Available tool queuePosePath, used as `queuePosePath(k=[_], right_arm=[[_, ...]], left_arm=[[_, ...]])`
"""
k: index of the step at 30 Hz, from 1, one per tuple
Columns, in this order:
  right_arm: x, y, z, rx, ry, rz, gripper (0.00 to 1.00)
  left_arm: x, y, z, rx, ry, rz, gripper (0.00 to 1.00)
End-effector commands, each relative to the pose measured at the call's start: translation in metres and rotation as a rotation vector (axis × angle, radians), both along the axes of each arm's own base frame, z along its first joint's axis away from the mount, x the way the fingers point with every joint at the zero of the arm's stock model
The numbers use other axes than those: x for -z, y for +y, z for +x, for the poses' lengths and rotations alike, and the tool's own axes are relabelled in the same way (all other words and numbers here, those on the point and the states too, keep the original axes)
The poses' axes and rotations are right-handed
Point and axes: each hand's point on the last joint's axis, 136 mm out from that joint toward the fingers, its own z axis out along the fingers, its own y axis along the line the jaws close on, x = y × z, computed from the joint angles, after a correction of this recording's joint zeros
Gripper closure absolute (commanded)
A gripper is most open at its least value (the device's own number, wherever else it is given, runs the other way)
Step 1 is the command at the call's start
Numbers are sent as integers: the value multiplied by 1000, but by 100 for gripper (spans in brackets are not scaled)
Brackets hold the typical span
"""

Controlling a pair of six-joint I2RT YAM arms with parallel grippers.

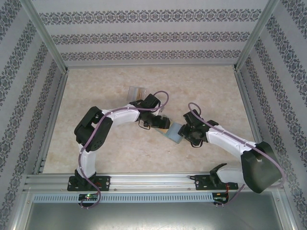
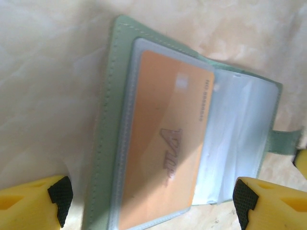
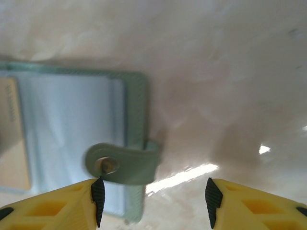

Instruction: Put the credit cards into the card holder

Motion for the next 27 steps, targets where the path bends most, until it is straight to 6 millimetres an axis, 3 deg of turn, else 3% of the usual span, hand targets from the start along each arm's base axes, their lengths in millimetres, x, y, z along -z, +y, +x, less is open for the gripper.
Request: queuePosePath(k=[1,10,16,21,25,27], right_arm=[[-3,-20,13,6,-19,-122,42],[-15,-38,38,7,-56,-124,48],[-34,-5,38,-20,-124,-47,43],[-11,0,30,-61,-29,-191,40],[-13,-9,27,-93,-38,-355,36],[-10,-8,24,-109,-31,-371,38]], left_arm=[[-4,-34,-26,149,22,-171,11],[-12,-43,-44,196,34,-276,12],[-32,-29,-32,128,-66,-249,9],[-50,-13,-17,67,-141,-231,8],[-53,2,-9,-8,-173,-204,7],[-53,-1,-12,-12,-162,-244,6]])
